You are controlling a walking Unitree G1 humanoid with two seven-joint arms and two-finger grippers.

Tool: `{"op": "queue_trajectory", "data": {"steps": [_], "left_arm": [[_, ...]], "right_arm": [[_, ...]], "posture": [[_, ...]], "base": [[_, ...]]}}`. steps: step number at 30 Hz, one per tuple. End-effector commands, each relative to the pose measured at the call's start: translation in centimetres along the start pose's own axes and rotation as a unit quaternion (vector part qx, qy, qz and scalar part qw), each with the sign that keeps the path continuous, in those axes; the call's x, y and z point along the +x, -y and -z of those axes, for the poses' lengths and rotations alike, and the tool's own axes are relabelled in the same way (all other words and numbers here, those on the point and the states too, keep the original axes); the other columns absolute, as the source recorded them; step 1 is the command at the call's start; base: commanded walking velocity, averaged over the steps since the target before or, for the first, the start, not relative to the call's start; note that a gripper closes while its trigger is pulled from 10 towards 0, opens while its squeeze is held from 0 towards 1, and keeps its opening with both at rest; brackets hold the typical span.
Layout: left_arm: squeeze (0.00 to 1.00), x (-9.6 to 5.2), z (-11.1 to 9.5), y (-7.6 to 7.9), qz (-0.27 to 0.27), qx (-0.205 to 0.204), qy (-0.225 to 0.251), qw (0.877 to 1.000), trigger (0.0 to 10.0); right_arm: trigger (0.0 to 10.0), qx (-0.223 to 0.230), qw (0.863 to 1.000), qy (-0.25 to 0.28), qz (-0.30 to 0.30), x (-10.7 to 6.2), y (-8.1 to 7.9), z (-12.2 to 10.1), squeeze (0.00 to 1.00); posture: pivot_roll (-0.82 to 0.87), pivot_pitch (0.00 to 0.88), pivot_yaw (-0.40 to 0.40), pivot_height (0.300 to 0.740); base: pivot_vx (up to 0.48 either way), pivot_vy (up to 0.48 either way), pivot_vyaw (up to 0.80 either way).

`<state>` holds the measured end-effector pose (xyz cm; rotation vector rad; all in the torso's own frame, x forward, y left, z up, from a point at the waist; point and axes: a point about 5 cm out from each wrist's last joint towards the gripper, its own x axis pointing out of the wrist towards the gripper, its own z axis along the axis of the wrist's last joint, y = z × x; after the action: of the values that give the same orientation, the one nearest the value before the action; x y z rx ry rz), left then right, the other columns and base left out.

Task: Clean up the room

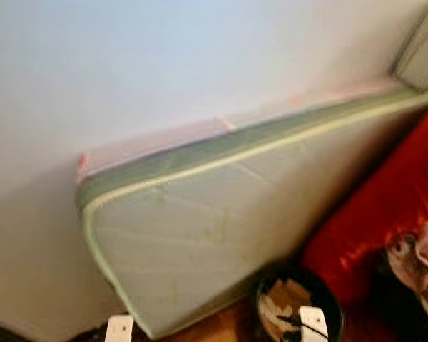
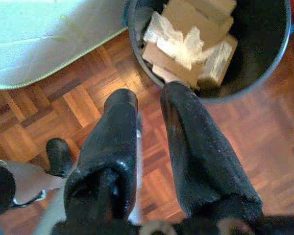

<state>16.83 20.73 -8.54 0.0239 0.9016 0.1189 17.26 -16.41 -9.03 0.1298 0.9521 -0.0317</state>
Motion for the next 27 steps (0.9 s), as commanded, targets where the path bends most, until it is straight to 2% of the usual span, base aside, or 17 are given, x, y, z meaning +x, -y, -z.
{"op": "queue_trajectory", "data": {"steps": [1, 3, 15, 27], "left_arm": [[0.00, 1.60, -7.81, 4.05, 0.047, -0.005, 0.035, 0.998, 10.0], [0.00, 1.60, -7.87, 4.09, 0.049, 0.001, 0.035, 0.998, 10.0], [0.00, 1.61, -7.99, 4.16, 0.052, 0.004, 0.035, 0.998, 10.0], [0.00, 1.59, -8.05, 4.20, 0.052, -0.011, 0.040, 0.998, 10.0]], "right_arm": [[10.0, 0.101, 0.991, 0.082, 0.037, -0.55, 5.27, -3.68, 0.00], [10.0, 0.104, 0.990, 0.084, 0.037, -0.55, 5.28, -3.73, 0.00], [10.0, 0.085, 0.992, 0.078, 0.043, -0.55, 5.45, -3.86, 0.00], [10.0, 0.085, 0.993, 0.074, 0.044, -0.54, 5.48, -3.84, 0.00]], "posture": [[-0.08, 0.000, -0.077, 0.740], [-0.08, 0.000, -0.078, 0.740], [-0.08, 0.000, -0.081, 0.740], [-0.08, 0.000, -0.080, 0.740]], "base": [[0.000, 0.000, -0.73], [0.000, 0.000, -0.72], [0.000, 0.000, 0.00], [0.000, 0.000, -0.76]]}}
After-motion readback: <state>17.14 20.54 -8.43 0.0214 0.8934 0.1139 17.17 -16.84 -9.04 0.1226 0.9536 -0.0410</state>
